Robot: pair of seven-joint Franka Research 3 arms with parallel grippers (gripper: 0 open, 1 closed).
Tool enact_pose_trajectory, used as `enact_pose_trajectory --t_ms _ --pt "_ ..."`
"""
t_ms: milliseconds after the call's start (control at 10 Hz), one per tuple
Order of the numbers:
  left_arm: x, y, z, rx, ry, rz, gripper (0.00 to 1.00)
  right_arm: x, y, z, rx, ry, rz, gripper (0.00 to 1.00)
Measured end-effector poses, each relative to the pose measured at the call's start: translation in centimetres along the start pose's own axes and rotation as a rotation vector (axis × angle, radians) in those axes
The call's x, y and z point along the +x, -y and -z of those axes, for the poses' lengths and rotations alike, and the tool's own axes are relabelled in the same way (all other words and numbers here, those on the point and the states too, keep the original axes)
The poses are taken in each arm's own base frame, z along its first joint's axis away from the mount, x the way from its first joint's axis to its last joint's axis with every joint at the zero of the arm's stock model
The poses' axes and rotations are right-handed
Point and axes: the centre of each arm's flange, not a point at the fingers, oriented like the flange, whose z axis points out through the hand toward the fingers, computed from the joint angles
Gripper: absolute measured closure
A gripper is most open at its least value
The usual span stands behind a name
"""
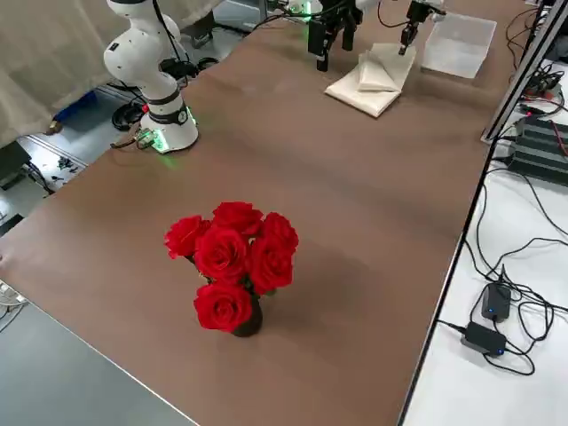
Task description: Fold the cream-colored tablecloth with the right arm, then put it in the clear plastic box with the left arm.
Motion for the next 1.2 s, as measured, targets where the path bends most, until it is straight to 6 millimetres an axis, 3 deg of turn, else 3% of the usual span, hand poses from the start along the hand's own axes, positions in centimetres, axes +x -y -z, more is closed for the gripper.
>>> enact_pose_trajectory --t_ms 200,400,800,1000,1200 --pt "-1.1 -3.1 0.9 0.063 -0.006 0.032 0.96 0.0 0.0 -0.2 0.0 0.003 0.0 0.0" --pt "-2.7 -7.4 -0.1 0.129 -0.022 0.092 0.96 0.0 0.0 -0.3 0.0 0.004 0.0 0.0" --pt "-3.5 -14.5 0.1 0.143 -0.098 0.216 0.96 0.0 0.1 -0.4 -0.001 0.008 0.002 0.0" --pt "-4.2 -17.2 -1.4 0.174 -0.126 0.245 0.96 0.0 0.1 -0.5 -0.001 0.009 0.002 0.0" --pt "-4.3 -18.6 -2.0 0.173 -0.138 0.255 0.96 0.0 0.1 -0.5 -0.001 0.009 0.002 0.0"
